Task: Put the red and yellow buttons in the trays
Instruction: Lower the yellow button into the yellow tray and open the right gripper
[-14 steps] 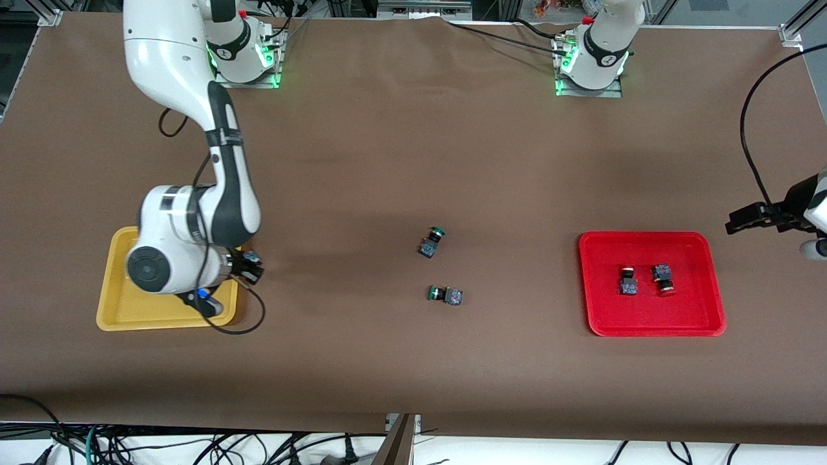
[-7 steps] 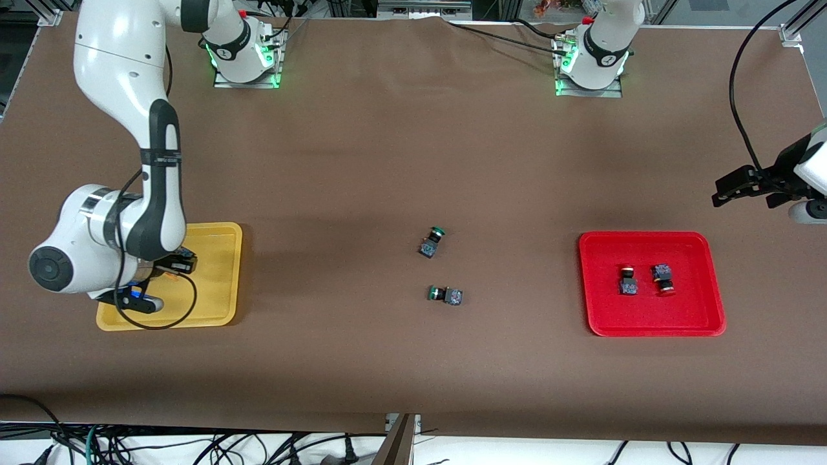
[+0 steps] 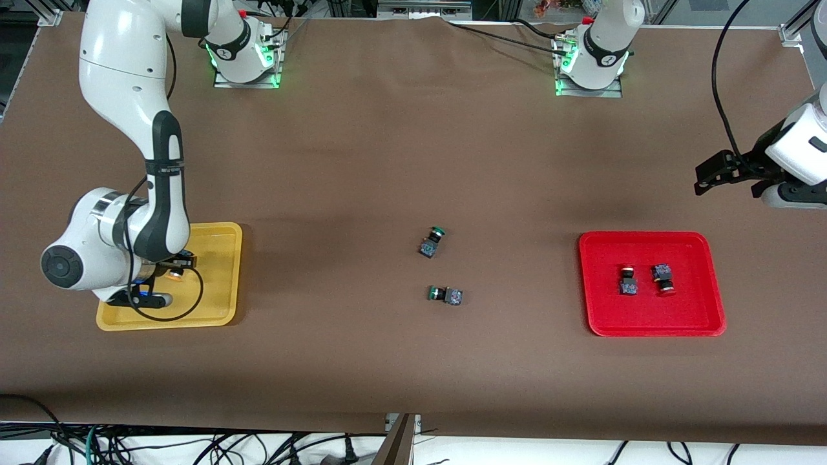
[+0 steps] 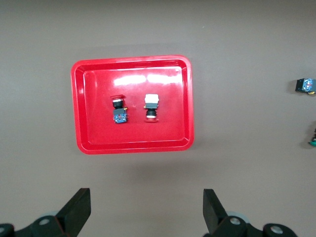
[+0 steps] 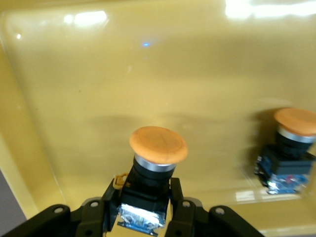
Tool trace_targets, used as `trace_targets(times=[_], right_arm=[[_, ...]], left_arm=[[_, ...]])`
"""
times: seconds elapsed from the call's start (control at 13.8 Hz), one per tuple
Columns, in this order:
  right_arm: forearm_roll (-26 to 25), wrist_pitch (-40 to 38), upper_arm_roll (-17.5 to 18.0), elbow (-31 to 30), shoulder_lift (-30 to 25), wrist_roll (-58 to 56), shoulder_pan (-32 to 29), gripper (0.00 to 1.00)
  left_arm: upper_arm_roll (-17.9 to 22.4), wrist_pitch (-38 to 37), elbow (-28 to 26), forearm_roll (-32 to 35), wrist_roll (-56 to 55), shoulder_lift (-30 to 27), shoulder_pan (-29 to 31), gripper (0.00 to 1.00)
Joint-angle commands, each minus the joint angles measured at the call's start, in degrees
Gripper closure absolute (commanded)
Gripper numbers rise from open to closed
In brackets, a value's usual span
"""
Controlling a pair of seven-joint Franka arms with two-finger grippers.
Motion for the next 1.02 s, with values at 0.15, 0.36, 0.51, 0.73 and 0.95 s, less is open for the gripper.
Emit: trace_targets(times=[0.15,0.36,0.51,0.73,0.95], right_arm=[[0.91,3.17,1.63,-3.04,-0.06,-3.37,0.22,0.87],[1.08,5.73,2.94,-4.36,-0.06,-5.22,-0.83,0.86],[1.08,5.73,4.44,-4.10,-0.15,-5.22,-2.50,0.65],[0.91,4.85,4.27,-2.52,-0.76,-5.13,-2.42,0.00],[0.56,1.88,2.96,0.37,-2.60,-5.22,-2.50,0.00]], left_arm=[[3.07,-1.11,-0.53,-1.85,0.15,-1.93,-2.95,0.00],[2.98,-1.81,-0.61,-1.85,0.86,-2.55,-1.99,0.00],[2.98,-1.90,-0.70,-1.85,1.12,-2.64,-1.81,0.00],[2.54,-2.69,-0.61,-1.85,1.12,-2.64,-1.90,0.00],[2.45,-3.13,-0.88,-1.94,1.12,-2.55,-1.81,0.00]])
